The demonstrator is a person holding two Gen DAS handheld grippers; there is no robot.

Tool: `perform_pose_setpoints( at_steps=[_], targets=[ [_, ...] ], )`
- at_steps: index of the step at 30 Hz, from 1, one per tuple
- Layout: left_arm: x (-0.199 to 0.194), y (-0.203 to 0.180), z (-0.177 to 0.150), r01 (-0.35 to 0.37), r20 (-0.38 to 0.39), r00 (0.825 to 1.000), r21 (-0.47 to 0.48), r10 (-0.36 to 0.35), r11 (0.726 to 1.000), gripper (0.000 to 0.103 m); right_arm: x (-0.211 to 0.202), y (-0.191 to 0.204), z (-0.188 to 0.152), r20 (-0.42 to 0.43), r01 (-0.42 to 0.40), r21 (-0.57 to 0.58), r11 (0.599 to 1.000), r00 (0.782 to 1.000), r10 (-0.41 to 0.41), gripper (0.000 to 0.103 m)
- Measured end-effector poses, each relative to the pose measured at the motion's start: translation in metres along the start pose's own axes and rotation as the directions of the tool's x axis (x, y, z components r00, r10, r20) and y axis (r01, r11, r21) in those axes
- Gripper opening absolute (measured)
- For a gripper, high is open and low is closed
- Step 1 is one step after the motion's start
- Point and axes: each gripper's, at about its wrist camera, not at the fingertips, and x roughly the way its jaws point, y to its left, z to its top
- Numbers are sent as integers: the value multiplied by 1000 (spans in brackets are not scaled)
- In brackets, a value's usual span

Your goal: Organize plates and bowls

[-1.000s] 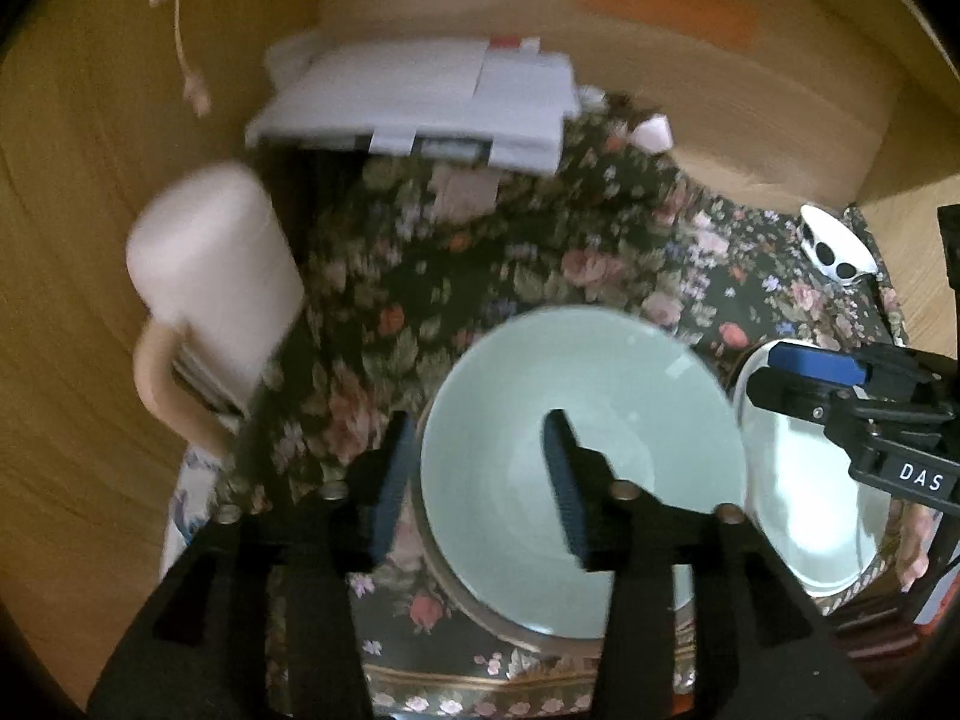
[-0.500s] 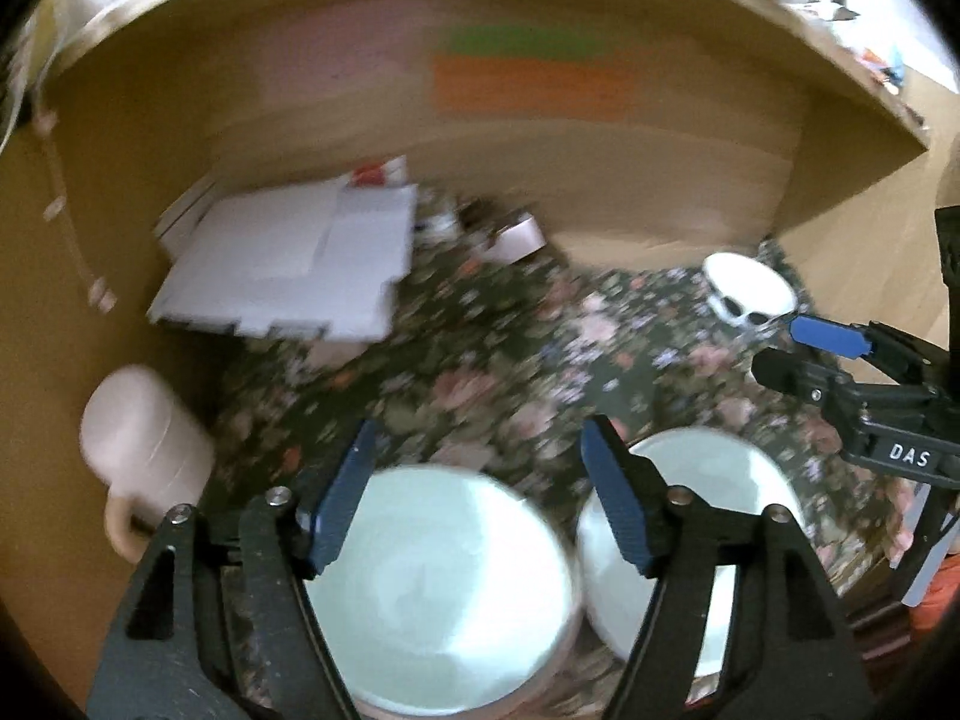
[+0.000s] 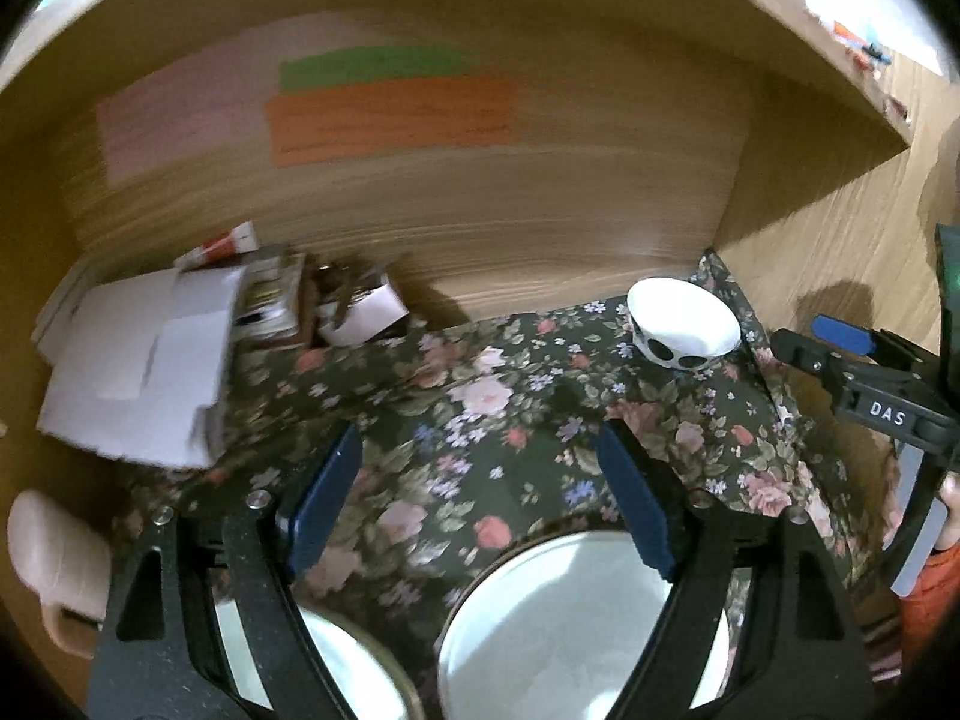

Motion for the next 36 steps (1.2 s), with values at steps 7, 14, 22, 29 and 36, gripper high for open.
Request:
perform_pose_setpoints(
  at_steps=[7, 14, 22, 29, 36],
  targets=[
    [46, -26, 15, 8, -46, 999, 52, -5, 999, 81, 45, -37, -1, -70, 77, 79, 994, 995, -72, 75],
    [87, -37, 23, 21, -94, 995, 80, -13, 997, 81, 94, -69, -3, -156, 113, 161, 980, 984, -87, 54],
    [114, -34, 23, 27, -122, 992, 81, -17, 996, 81, 126, -82, -3, -209, 103, 216, 971, 976, -57, 42],
    [128, -25, 23, 29, -138, 990, 45, -23, 999, 81, 143, -76, -11, -262, 94, 171, 981, 964, -47, 27],
    [135, -27, 18, 45, -163, 986, 44, -38, 998, 81, 123, -46, -20, -292, -28, 99, 995, 955, 56, 19]
  ],
)
